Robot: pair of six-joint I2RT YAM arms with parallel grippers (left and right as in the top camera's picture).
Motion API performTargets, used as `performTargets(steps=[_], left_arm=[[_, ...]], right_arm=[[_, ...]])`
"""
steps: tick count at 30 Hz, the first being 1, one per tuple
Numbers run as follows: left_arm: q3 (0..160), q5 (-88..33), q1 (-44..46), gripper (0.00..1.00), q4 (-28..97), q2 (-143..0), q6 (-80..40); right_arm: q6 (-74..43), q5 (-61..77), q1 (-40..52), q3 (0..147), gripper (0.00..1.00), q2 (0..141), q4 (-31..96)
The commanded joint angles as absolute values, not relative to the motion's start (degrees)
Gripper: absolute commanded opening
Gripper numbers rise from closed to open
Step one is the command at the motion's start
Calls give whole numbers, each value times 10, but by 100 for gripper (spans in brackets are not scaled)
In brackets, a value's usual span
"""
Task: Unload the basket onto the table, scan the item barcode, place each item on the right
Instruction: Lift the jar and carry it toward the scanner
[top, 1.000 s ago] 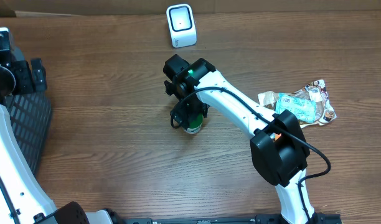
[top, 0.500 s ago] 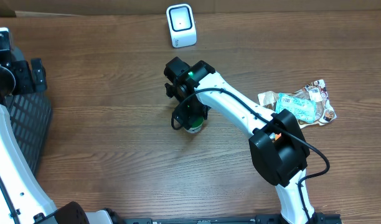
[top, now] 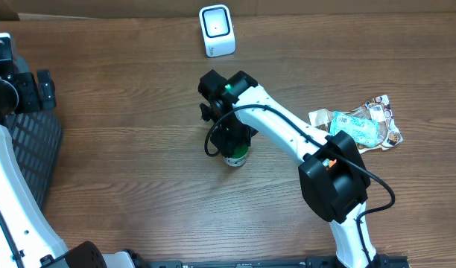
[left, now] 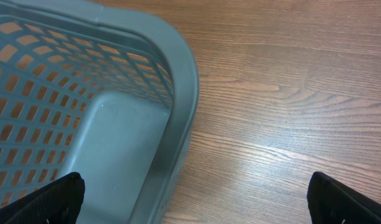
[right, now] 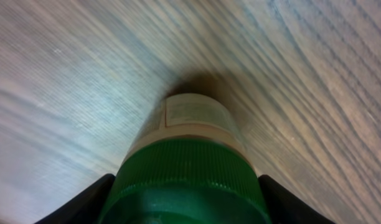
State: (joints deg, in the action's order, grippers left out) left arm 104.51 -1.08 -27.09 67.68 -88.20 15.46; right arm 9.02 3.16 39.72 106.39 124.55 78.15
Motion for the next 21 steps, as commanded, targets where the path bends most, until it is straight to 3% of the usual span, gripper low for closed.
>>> performTargets(steps=[1, 7, 12, 14, 16, 21], left_arm=[[1047, -11, -270, 100, 675, -885, 167], [1047, -11, -270, 100, 675, -885, 167], [1047, -11, -270, 100, 675, -885, 167], [1047, -11, -270, 100, 675, -885, 167], [1047, -11, -270, 100, 675, -885, 167], [1047, -11, -270, 100, 675, -885, 167]], right_arm=[[90, 86, 389, 1124, 48, 1206, 796], [90, 216, 349, 1181, 47, 1164, 835], [90, 412, 262, 1186, 44, 1122, 843], [90, 495, 221, 1186, 47, 1115, 850], [90, 582, 183, 1186, 57, 1114, 865], [90, 670, 126, 1186, 59, 1114, 883]])
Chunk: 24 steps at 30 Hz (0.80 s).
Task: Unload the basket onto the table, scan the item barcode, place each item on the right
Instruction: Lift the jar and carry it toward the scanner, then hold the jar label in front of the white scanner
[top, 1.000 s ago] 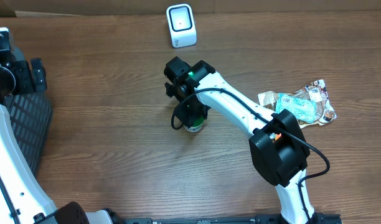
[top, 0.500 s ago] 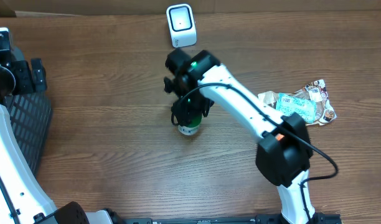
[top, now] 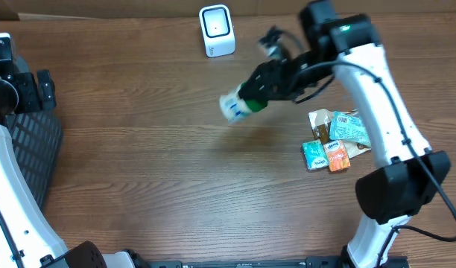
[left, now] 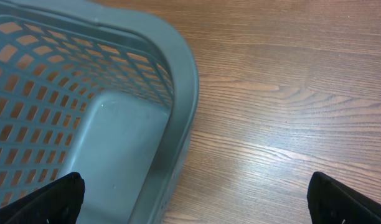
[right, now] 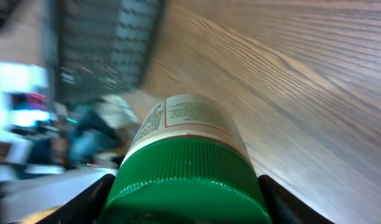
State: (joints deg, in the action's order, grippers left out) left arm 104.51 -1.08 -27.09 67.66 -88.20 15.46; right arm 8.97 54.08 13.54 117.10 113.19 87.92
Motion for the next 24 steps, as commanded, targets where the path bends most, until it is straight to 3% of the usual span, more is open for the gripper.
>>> performTargets(steps=[1, 13, 19, 24], left_arm=[[1047, -11, -270, 100, 675, -885, 167], [1047, -11, -270, 100, 675, -885, 167], [1047, -11, -270, 100, 675, -885, 167], [1047, -11, -270, 100, 675, -885, 167]], right_arm=[[90, 682, 119, 1186, 59, 1114, 886], [90, 895, 96, 1186, 56, 1114, 908], [73, 881, 96, 1186, 56, 1114, 886], [73, 792, 98, 1186, 56, 1114, 865]])
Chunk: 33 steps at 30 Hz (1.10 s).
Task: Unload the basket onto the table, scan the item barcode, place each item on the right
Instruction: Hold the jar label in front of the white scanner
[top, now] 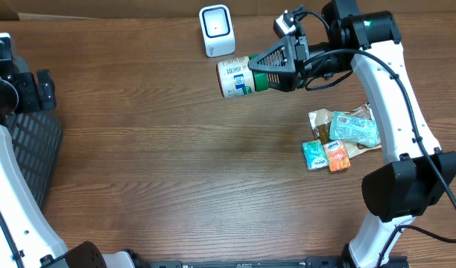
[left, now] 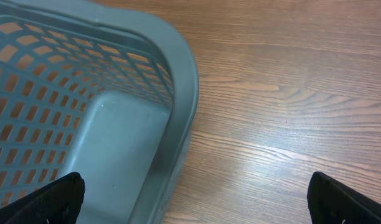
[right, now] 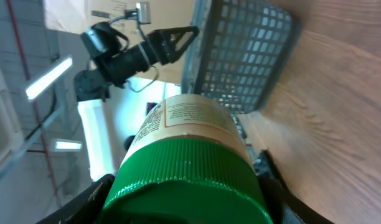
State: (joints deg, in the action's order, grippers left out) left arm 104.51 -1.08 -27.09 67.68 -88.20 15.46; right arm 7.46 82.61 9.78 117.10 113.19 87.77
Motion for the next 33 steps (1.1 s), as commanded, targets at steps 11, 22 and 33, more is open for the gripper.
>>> performTargets(steps=[11, 22, 33], left_arm=[[1047, -11, -270, 99, 675, -885, 167], [1047, -11, -270, 100, 675, -885, 167], [1047, -11, -270, 99, 675, -885, 167]], right_arm=[[37, 286, 200, 1180, 54, 1116, 759], [74, -70, 293, 1115, 53, 1163, 461], [314, -112, 288, 1115, 52, 1245, 187]])
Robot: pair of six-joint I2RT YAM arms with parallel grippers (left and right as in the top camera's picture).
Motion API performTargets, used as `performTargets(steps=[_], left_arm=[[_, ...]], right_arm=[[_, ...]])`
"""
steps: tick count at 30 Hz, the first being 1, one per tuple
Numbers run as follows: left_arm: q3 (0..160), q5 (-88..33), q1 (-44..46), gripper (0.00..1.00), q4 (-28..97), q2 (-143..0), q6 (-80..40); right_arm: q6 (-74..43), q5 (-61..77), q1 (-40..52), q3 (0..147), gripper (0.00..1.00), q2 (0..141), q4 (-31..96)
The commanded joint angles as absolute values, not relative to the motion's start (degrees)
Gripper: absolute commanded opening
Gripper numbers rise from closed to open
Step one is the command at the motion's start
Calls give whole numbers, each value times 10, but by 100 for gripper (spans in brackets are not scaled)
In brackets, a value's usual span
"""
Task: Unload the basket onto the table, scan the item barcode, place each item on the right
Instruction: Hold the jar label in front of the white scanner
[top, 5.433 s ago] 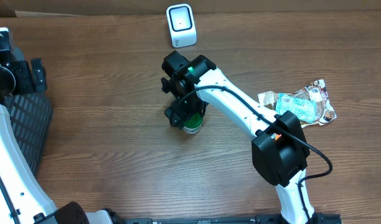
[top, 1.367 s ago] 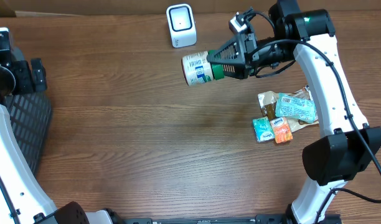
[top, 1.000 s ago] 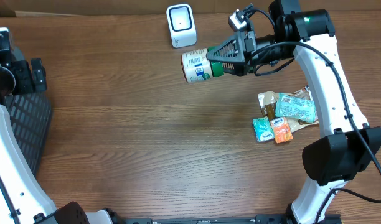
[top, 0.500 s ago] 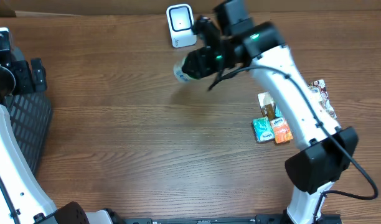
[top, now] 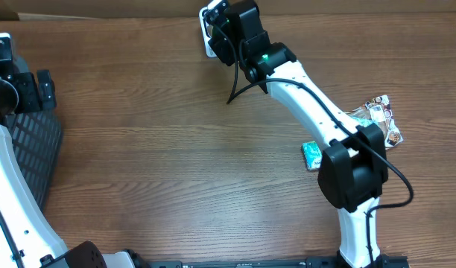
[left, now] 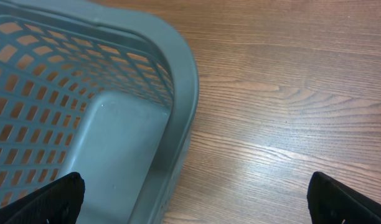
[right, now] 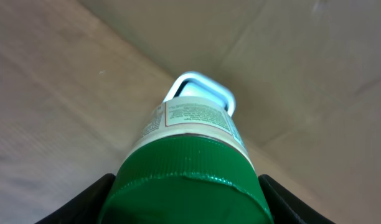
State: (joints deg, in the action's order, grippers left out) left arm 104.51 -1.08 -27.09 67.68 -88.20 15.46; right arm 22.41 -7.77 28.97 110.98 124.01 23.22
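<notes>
In the right wrist view a bottle with a green ribbed cap and a pale printed label fills the lower frame, and my right gripper is shut on it by the cap. The bottle's far end points at the white scanner, close in front of it. From overhead the right gripper sits over the scanner at the table's back edge and hides the bottle. My left gripper hangs open and empty over the rim of the grey basket.
The mesh basket stands at the far left under the left arm. A heap of snack packets and a teal packet lie at the right. A cardboard wall rises behind the scanner.
The right gripper has moved left with the bottle, from beside the scanner to right over it. The bottle's end now faces the scanner. The left arm is unchanged.
The right gripper was first shut on the bottle standing mid-table. Then it held the bottle tilted in the air further back, then lying level just right of the scanner. Now the bottle is held at the scanner. The left gripper stayed open over the basket.
</notes>
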Motion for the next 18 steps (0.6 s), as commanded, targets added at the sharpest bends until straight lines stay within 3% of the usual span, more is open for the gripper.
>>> performTargets(steps=[1, 9, 18], left_arm=[[1047, -11, -270, 100, 675, -885, 167], [1047, -11, -270, 99, 675, -885, 167], [1047, -11, -270, 100, 675, -885, 167]], right_arm=[[327, -115, 288, 1115, 52, 1250, 166], [431, -172, 285, 1115, 52, 1313, -38], [566, -171, 286, 1115, 56, 1373, -126]])
